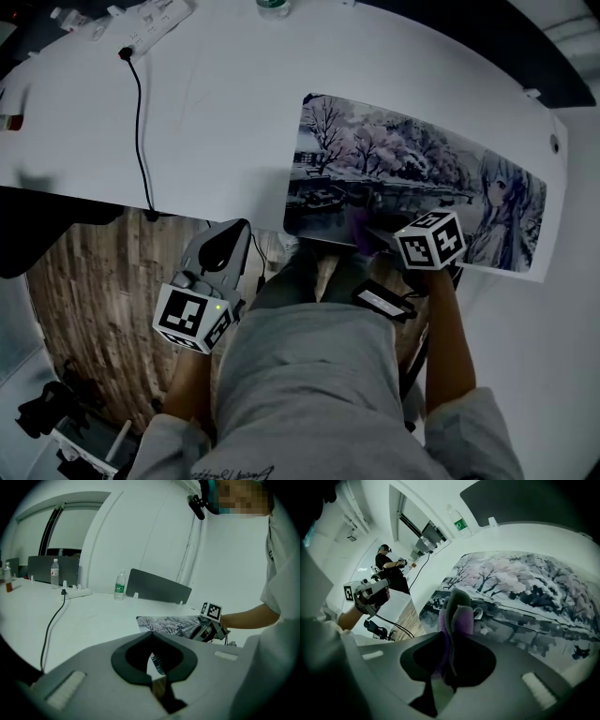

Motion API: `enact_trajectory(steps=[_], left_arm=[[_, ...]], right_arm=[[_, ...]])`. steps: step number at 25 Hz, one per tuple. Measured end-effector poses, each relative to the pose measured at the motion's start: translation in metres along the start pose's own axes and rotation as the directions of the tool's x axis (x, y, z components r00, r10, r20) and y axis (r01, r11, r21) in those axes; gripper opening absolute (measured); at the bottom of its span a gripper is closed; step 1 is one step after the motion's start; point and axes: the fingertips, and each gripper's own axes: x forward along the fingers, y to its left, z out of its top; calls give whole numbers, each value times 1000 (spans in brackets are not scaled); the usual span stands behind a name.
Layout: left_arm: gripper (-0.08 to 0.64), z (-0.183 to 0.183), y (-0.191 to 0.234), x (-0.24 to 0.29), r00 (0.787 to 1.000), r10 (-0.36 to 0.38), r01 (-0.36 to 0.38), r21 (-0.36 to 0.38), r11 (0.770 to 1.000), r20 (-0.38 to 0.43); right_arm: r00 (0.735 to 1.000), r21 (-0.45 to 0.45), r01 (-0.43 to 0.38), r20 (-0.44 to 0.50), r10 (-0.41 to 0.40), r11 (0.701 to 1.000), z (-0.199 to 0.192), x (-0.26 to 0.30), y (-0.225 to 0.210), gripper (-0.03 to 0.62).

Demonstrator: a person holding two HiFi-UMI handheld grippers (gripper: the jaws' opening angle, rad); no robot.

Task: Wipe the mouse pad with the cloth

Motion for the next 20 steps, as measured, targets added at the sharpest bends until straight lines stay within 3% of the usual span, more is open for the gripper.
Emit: enact_trajectory(steps=[20], left_arm=[[18,-16,37,-41,995,94,-93,-64,994,19]], right_arm=[[997,-180,-30,-77,16,983,36,62,63,72]])
